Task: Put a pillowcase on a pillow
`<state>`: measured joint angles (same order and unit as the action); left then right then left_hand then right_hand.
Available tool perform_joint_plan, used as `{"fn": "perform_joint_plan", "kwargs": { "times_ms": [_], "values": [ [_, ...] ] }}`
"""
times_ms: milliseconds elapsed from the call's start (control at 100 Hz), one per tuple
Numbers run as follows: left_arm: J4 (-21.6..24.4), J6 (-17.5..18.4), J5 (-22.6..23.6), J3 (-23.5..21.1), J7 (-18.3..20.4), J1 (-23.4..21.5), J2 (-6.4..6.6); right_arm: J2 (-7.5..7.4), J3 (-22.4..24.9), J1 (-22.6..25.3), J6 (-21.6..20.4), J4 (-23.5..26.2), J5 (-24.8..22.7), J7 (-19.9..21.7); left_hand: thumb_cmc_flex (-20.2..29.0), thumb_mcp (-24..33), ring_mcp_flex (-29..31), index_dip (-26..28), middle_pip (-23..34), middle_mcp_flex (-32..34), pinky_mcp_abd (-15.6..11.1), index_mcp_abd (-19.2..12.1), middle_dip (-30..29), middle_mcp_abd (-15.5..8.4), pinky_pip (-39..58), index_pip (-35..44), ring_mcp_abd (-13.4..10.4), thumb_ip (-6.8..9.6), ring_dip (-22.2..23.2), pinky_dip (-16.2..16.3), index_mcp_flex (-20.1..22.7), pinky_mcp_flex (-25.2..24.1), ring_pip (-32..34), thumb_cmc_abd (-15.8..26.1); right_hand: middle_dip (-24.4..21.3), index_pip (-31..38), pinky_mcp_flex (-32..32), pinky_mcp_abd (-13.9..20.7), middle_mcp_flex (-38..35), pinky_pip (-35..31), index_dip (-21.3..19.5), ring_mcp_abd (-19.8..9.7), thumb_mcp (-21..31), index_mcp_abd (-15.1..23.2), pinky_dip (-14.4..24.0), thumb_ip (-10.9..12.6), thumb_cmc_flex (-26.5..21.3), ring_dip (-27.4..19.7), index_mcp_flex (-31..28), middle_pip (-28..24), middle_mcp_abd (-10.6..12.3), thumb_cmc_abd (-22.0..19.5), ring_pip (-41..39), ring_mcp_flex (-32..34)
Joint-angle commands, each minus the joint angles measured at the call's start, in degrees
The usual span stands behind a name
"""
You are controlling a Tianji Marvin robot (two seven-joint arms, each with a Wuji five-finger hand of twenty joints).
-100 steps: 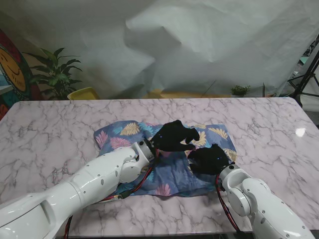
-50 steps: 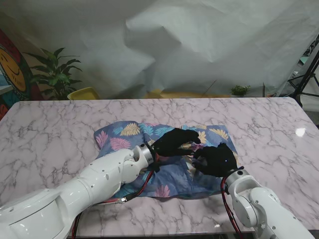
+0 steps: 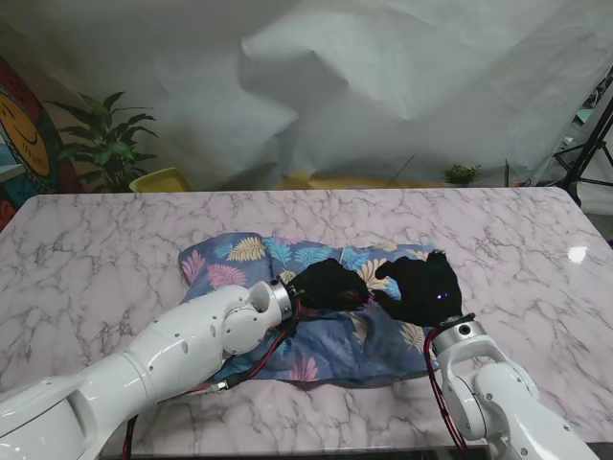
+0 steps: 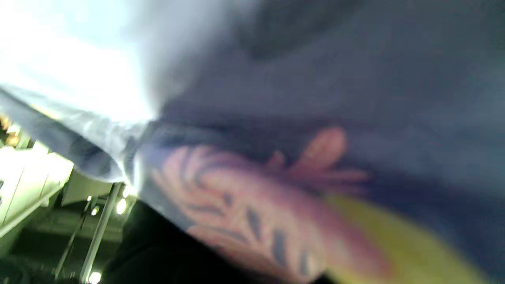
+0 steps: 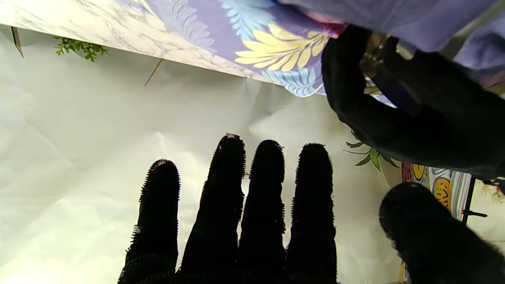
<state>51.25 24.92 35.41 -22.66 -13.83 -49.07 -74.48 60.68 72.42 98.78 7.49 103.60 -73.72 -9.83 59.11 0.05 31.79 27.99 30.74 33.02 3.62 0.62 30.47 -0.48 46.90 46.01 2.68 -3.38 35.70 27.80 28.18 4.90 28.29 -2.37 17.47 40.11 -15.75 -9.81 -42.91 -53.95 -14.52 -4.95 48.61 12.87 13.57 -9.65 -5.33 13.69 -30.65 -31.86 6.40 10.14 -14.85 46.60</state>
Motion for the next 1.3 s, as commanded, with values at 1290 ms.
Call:
{"fn": "perform_joint_plan", "kwargs": {
  "times_ms": [1290],
  "values": [
    [-5.84,-0.17,-1.22,-1.53,2.20,4.15,1.61,-0.73,-10.29,-5.46,-6.21,-7.68,3.43,0.75,0.70,-1.59,-25.02,-9.95,-16.24,-18.84,-7.48,1.09,-17.54,-5.07,-30.58,-29.19,-3.88,1.50,-23.22,-9.93,-8.27,-5.89,-16.19,8.41,0.26,-1.28,1.78,0.16,8.27,0.30,0.20,1.70,-8.87,-1.28,0.14,2.16,1.10,-1.42,5.21,0.65,-1.32,-5.00,0.46,-6.91]
  ]
}}
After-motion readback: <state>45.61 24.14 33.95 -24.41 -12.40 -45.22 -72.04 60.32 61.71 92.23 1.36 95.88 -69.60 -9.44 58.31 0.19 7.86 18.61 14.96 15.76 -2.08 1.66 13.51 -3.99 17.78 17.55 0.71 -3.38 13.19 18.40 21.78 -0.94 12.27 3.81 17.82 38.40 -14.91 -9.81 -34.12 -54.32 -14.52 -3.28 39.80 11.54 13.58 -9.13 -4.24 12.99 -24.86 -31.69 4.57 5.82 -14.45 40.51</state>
